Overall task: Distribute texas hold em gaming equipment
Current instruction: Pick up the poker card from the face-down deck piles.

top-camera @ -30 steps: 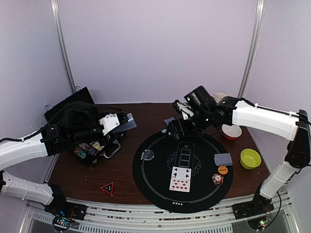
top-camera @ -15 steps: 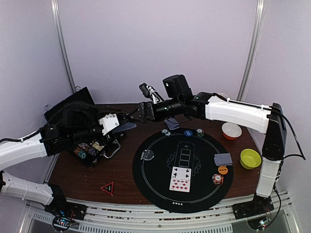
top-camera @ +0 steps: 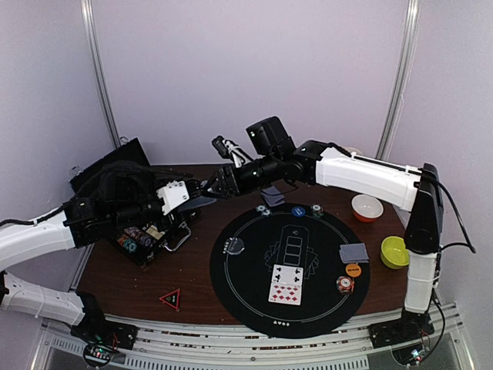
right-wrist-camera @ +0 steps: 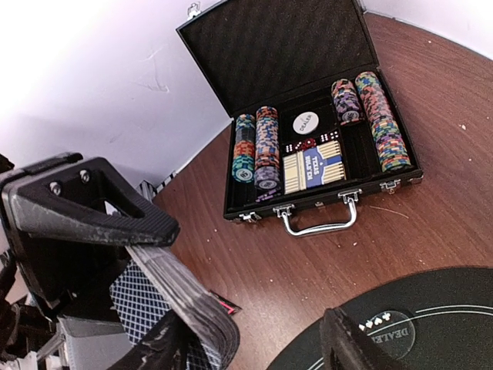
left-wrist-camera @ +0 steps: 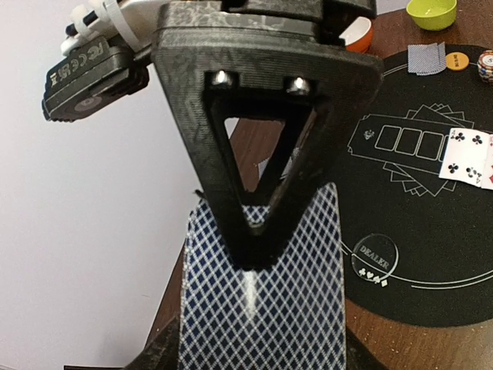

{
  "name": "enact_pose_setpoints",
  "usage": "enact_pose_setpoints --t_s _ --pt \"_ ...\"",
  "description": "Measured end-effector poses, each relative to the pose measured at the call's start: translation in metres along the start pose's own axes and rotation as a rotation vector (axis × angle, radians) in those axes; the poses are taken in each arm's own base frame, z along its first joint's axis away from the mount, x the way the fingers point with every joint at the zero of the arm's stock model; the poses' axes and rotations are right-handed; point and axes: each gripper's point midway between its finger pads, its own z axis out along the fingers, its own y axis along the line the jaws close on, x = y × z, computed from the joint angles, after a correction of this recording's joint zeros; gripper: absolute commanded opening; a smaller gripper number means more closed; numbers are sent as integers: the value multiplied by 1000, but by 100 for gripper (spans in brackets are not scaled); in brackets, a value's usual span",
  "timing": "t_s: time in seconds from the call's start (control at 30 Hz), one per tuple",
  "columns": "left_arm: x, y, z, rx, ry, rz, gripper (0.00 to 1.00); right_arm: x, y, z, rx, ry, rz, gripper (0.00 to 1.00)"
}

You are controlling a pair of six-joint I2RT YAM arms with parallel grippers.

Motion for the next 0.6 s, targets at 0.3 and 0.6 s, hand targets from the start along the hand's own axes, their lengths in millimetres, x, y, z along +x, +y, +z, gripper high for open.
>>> enact_pose_setpoints --t_s 0.3,0.6 --pt "5 -2 2 7 20 1 53 3 -6 -7 40 16 -31 13" --pt "7 -2 3 2 31 2 53 -1 -2 -18 19 21 -24 0"
